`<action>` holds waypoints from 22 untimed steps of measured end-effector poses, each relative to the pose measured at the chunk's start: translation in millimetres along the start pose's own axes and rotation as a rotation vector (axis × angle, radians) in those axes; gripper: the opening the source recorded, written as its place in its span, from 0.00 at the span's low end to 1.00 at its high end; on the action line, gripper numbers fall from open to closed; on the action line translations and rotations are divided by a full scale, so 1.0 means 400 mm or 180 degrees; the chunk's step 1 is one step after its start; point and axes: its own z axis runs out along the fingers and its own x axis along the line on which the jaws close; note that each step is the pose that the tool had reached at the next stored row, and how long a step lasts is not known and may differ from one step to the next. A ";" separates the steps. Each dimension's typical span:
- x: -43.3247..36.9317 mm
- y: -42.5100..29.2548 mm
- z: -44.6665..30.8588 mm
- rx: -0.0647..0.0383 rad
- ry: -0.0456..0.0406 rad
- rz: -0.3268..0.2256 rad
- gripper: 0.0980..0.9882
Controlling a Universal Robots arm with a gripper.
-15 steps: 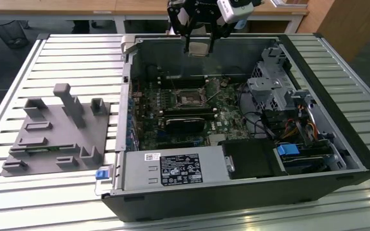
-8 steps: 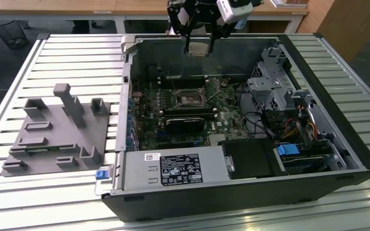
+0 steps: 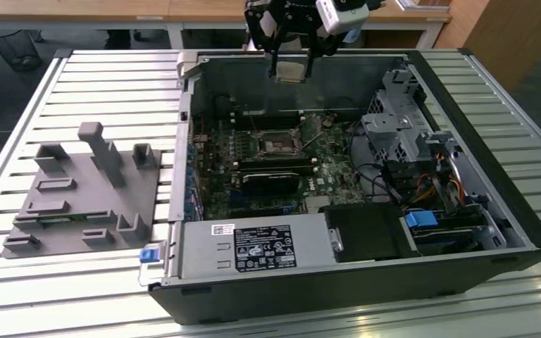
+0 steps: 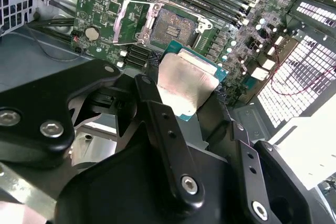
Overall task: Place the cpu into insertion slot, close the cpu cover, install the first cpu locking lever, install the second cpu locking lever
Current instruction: 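Place the cpu into insertion slot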
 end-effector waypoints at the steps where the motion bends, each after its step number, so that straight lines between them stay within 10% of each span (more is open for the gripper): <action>1: 0.000 0.000 0.000 0.0000 -0.0001 0.0006 0.50; 22: 0.000 0.000 0.000 -0.0004 -0.0017 0.0192 0.50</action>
